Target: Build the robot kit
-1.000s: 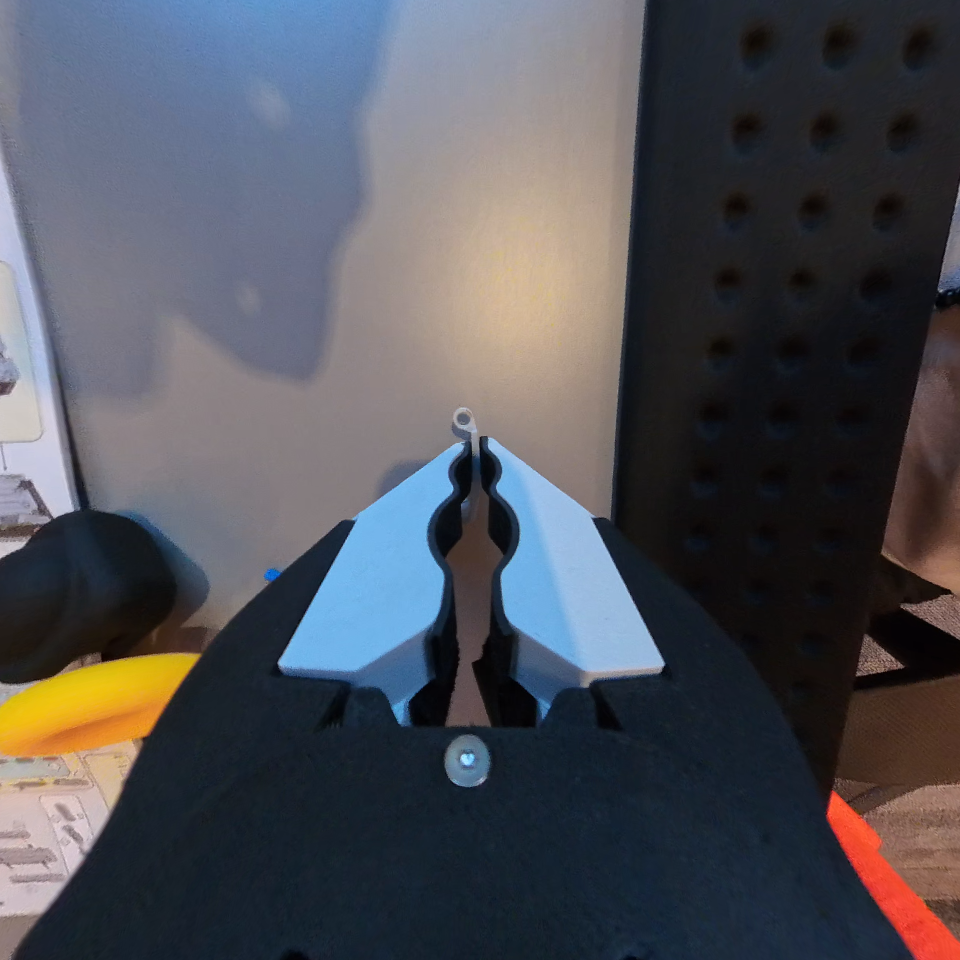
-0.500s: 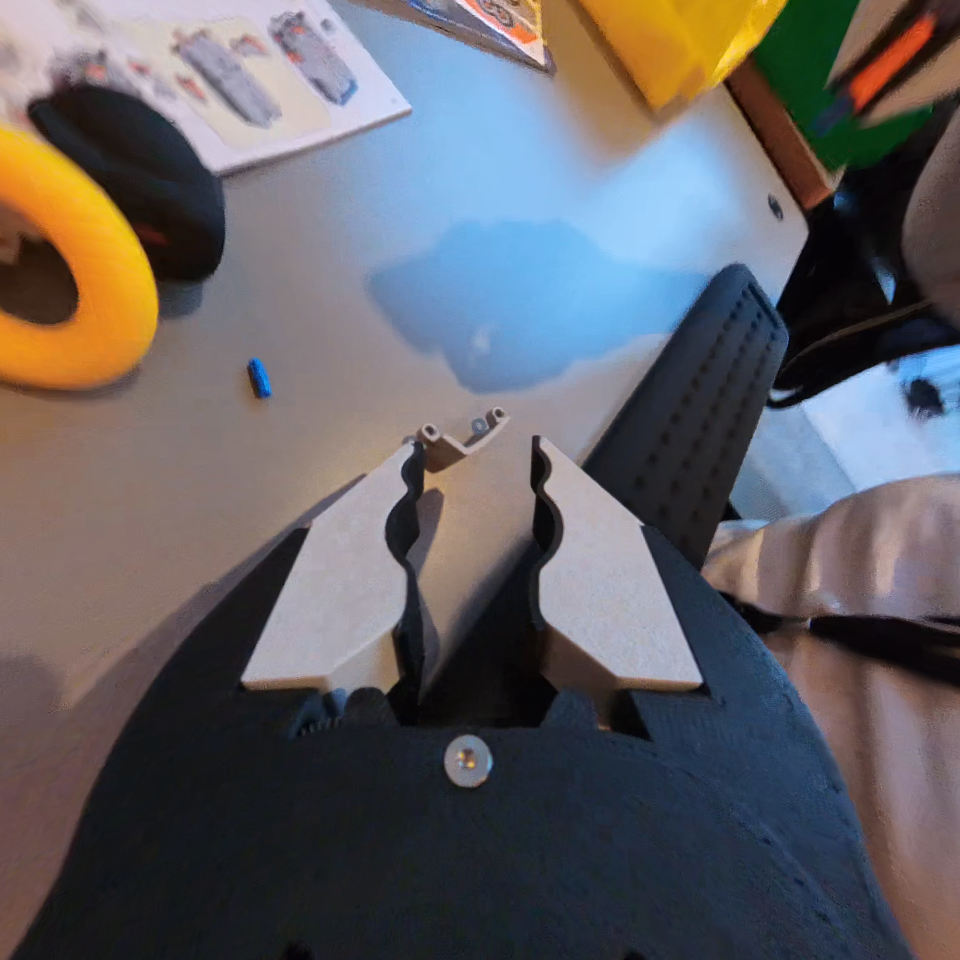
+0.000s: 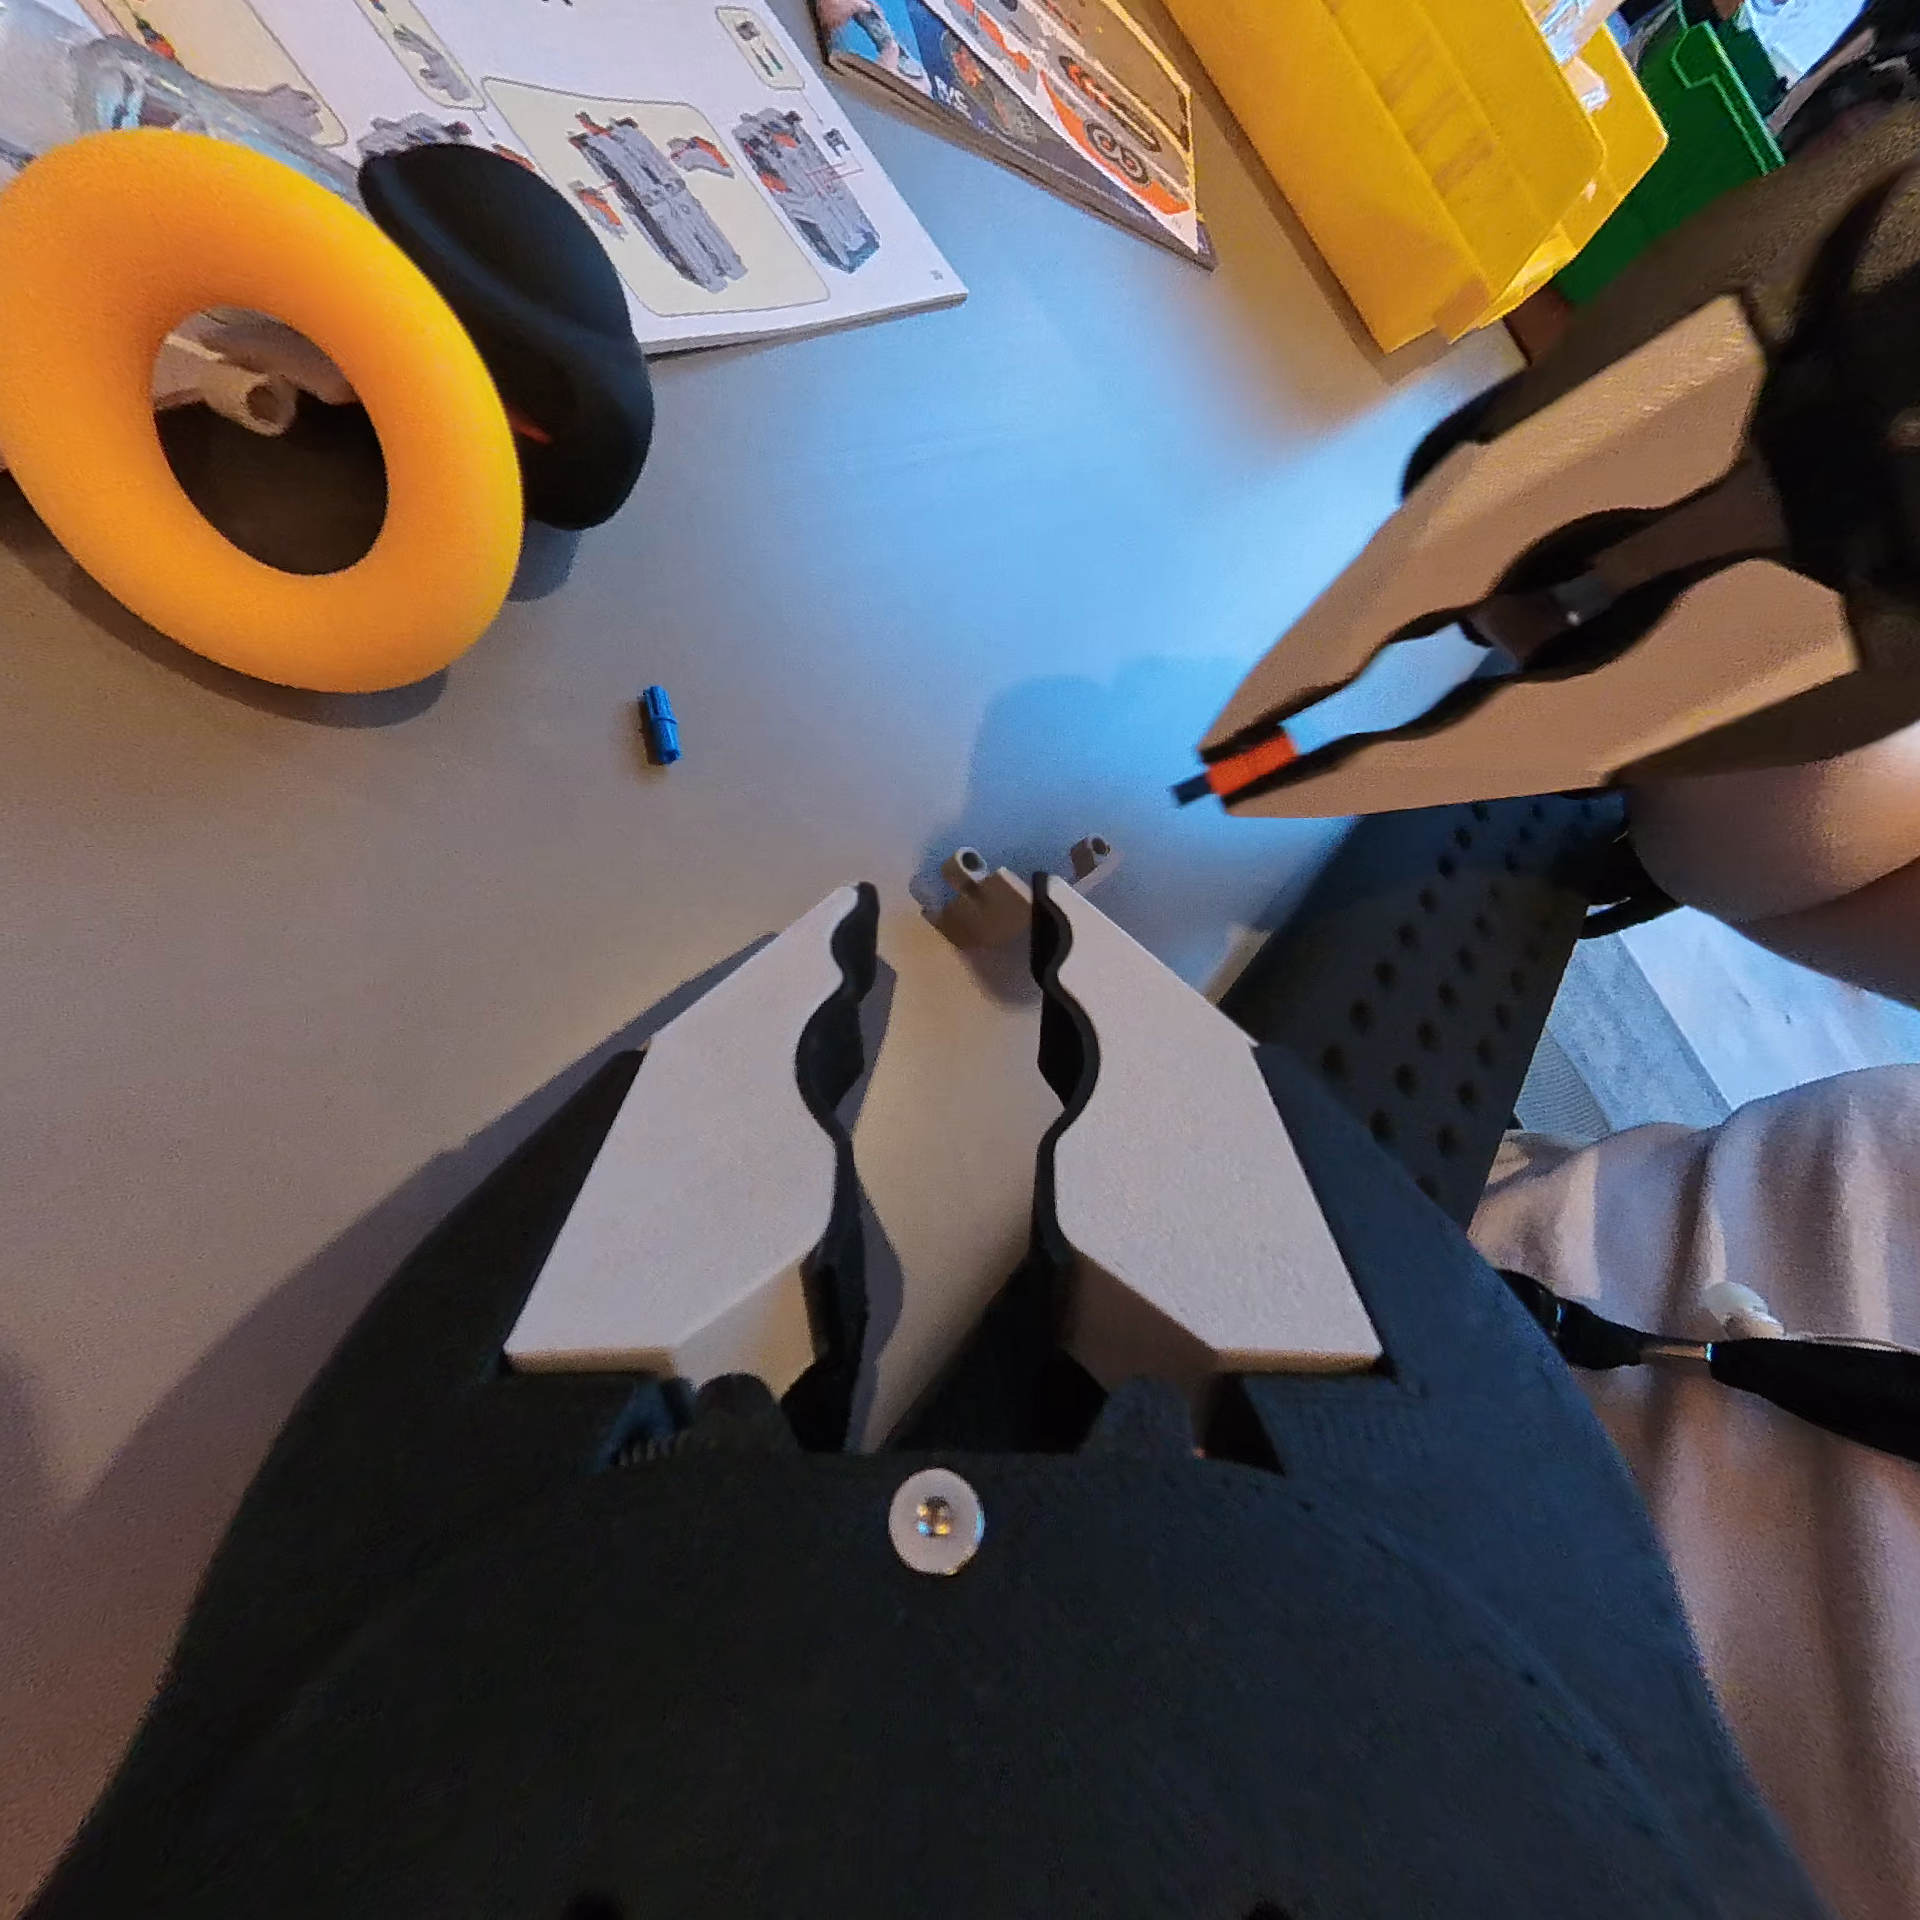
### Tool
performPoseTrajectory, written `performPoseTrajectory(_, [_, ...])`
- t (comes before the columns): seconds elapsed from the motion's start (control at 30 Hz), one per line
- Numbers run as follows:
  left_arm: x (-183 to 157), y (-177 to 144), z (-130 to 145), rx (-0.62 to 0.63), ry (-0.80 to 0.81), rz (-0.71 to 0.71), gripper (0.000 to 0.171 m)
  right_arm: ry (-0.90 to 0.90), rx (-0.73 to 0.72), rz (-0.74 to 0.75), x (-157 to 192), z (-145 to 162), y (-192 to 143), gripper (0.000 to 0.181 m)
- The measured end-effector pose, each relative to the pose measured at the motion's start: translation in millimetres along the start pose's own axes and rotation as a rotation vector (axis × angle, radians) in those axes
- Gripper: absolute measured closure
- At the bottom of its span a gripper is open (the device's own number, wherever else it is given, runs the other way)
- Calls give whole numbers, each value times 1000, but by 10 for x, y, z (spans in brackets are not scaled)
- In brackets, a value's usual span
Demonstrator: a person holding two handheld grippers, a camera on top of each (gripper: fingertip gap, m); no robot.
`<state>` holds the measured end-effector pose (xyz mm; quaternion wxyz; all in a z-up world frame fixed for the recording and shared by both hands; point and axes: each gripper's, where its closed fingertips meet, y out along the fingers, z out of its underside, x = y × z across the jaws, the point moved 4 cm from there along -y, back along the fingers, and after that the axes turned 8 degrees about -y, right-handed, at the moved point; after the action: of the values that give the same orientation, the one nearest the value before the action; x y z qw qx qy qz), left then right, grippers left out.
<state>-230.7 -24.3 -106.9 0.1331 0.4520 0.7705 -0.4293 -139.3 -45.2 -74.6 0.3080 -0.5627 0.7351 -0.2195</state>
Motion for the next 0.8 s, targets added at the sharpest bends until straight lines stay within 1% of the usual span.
performPoseTrajectory(0.07, [9,-23,13,-12,11,-25,147,9,36,-35,-36,32,129,175])
performPoseTrajectory(0.17, [27,-63,62,-17,11,-52,148,47,59,-168,-69,15,269,175])
performPoseTrajectory(0.2, [26,-69,84,-13,3,-50,149,52,65,-188,-105,0,296,175])
performPoseTrajectory(0.27, [4,-73,138,2,-17,-35,149,54,93,-278,-102,-16,336,175])
performPoseTrajectory(0.33, [-62,-54,187,20,14,-4,145,52,145,-311,-129,5,374,175])
performPoseTrajectory(0.4, [-115,2,242,58,85,-9,134,53,176,-318,-160,14,400,175])
performPoseTrajectory(0.47, [-102,68,263,107,169,-69,119,50,198,-319,-187,16,409,175])
performPoseTrajectory(0.57, [-73,193,241,167,347,-147,108,47,234,-325,-224,26,419,175])
performPoseTrajectory(0.6, [-92,238,239,187,396,-136,107,52,239,-333,-228,23,420,175])
performPoseTrajectory(0.67, [-130,295,213,202,449,-101,116,67,245,-339,-239,17,418,175])
performPoseTrajectory(0.8, [-117,368,161,215,464,-62,121,69,232,-322,-254,16,371,175])
